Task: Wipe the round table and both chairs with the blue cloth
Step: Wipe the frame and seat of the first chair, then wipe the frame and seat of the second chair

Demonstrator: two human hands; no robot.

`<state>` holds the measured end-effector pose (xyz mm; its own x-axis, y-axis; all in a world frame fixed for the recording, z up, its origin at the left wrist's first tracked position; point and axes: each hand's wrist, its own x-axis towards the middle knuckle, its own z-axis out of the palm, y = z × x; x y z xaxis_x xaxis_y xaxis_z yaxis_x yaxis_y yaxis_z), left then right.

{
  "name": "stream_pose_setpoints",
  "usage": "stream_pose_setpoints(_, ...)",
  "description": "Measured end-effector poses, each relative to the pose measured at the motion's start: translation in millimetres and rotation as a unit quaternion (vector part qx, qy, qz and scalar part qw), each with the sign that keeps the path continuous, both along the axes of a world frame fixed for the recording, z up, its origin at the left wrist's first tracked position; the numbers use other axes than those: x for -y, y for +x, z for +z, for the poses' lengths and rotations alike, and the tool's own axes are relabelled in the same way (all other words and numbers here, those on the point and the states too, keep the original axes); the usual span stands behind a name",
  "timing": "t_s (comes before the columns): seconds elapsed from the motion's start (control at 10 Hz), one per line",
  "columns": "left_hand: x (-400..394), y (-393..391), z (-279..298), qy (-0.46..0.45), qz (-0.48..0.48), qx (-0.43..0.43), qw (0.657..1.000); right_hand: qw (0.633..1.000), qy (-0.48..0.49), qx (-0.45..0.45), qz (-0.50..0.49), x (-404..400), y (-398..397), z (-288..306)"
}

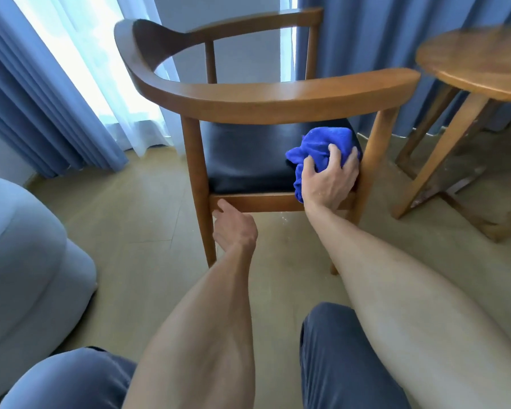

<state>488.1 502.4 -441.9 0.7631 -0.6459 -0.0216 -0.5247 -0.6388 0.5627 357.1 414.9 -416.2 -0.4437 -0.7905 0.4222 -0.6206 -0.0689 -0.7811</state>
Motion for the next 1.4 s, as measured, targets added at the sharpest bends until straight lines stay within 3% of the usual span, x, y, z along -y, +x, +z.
stream_pose_setpoints(0.4, -5, 47, -23, 0.068, 0.064, -0.061, 0.994, 0.994, -0.018, -0.037, -0.100, 11, 15, -5)
stream_pose_setpoints(0.5, 17, 32, -28, 0.082, 0.010, -0.108, 0.991, 0.994, -0.035, -0.038, -0.100, 15, 14, -7)
stream_pose_setpoints(0.6, 28, 1, -38, 0.137, -0.107, -0.139, 0.975, 0.993, -0.049, -0.052, -0.098, 17, 15, -10)
stream_pose_setpoints(0.7, 16, -26, -37, 0.210, -0.173, -0.122, 0.954, 0.994, -0.016, -0.080, -0.073, 13, 8, -1)
stream_pose_setpoints(0.8, -4, -41, -14, 0.260, -0.166, -0.181, 0.934, 0.989, 0.076, -0.120, 0.030, -4, -9, 18)
stream_pose_setpoints(0.9, -15, -64, 38, 0.247, -0.187, -0.245, 0.919, 0.967, 0.179, -0.132, 0.124, -41, -43, 44)
stream_pose_setpoints(1.0, -20, -94, 102, 0.244, -0.204, -0.284, 0.905, 0.935, 0.325, -0.034, 0.141, -98, -86, 76)
stream_pose_setpoints(1.1, -22, -149, 171, 0.300, -0.267, -0.267, 0.876, 0.882, 0.463, 0.041, 0.075, -153, -148, 127)
stream_pose_setpoints(1.2, -34, -236, 261, 0.370, -0.296, -0.249, 0.845, 0.847, 0.523, 0.097, 0.016, -188, -223, 191)
stream_pose_setpoints(1.4, -65, -381, 379, 0.366, -0.446, -0.198, 0.792, 0.827, 0.521, 0.180, -0.111, -202, -370, 324)
